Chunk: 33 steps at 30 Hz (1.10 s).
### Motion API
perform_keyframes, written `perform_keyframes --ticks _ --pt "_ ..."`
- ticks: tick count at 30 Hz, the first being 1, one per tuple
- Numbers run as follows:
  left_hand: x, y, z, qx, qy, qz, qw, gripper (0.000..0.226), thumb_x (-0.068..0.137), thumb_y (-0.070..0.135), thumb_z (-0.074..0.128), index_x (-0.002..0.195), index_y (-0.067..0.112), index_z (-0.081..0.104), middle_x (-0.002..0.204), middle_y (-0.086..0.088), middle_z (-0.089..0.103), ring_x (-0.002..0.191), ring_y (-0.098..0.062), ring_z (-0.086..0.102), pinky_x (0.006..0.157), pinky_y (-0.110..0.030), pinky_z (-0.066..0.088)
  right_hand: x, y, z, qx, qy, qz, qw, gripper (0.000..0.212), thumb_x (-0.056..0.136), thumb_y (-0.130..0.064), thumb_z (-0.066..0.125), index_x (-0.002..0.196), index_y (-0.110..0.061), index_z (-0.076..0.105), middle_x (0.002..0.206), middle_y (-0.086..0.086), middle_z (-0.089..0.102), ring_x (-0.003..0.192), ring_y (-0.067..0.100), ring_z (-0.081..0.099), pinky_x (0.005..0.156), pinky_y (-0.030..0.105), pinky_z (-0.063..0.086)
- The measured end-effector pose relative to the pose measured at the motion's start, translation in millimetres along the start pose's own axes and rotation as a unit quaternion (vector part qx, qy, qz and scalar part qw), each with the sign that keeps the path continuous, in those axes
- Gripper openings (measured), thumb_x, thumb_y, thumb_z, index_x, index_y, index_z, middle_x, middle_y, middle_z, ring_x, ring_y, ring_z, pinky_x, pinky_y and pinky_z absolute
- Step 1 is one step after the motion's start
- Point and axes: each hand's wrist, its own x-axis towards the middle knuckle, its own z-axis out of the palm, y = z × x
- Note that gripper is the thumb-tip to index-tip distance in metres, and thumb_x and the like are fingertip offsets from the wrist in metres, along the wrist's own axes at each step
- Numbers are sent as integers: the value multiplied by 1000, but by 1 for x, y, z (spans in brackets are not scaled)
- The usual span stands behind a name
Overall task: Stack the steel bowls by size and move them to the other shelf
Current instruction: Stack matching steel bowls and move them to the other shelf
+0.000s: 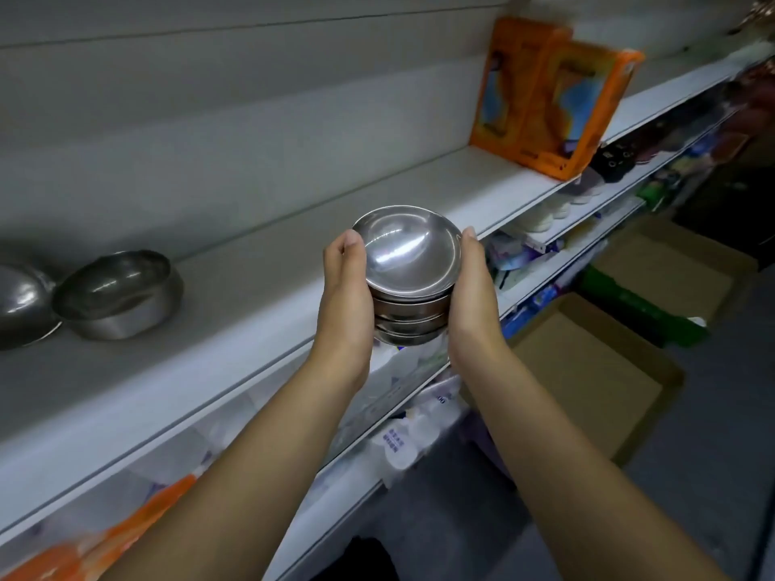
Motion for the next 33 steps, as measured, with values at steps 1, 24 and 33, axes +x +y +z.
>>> perform_keyframes --ticks 1,24,33 --pt "8 0 8 0 0 -3 1000 39 85 73 43 117 56 56 136 13 64 129 -14 60 108 -43 48 11 -3 -2 -1 -3 0 1000 65 88 -73 45 135 -31 61 126 -1 70 113 16 66 91 35 54" --pt "239 -29 167 23 -34 -26 999 74 81 69 54 144 33 42 138 0 61 121 -22 64 104 -48 53 272 -62 -40 -79 62 -51 994 67 85 -73 40 131 -31 65 120 -2 71 112 20 66 102 46 55" --pt "311 -55 228 36 31 -15 999 46 104 48 53 145 31 40 121 9 65 109 -10 65 106 -42 50 371 -80 -68 -93 15 -79 992 29 99 -53 41 111 -36 62 116 0 68 110 21 64 103 46 54"
